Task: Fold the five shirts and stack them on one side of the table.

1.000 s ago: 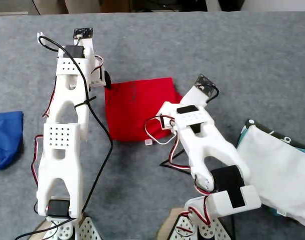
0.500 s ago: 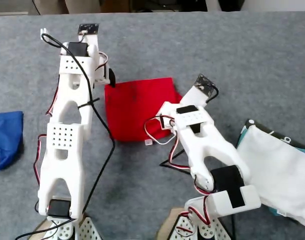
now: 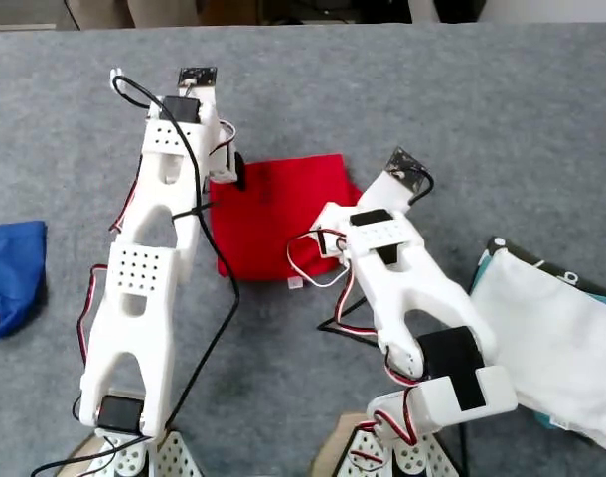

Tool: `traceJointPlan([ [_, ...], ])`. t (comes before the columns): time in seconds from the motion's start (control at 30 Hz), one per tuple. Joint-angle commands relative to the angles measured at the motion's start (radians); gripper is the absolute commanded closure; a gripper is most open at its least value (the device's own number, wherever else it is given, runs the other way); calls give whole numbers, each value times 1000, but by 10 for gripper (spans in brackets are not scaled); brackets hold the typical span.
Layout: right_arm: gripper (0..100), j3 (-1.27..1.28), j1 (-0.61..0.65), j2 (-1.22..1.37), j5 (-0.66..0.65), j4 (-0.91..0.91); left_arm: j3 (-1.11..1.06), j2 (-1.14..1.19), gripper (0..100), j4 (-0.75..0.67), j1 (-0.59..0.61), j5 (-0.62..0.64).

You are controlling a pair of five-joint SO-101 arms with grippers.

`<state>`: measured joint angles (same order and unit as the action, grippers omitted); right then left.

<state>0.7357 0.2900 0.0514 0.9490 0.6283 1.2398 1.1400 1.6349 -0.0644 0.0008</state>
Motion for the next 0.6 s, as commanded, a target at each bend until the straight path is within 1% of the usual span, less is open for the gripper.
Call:
traceJointPlan([
  [0.0,892,-36,24,31,-8,-18,5,-1,747,-21,6,8],
  [0.23,892,-36,22,31,-9,-18,5,2,747,-32,8,14],
  [0.33,892,-36,22,31,-9,-18,5,-2,747,-34,8,69],
  [0.47,892,-38,22,31,-9,-18,5,-5,748,-35,2,110],
  [0.5,892,-38,24,31,-11,-18,5,-5,759,-37,2,132],
  [0.57,892,-38,24,31,-11,-18,5,-5,812,-58,0,158],
])
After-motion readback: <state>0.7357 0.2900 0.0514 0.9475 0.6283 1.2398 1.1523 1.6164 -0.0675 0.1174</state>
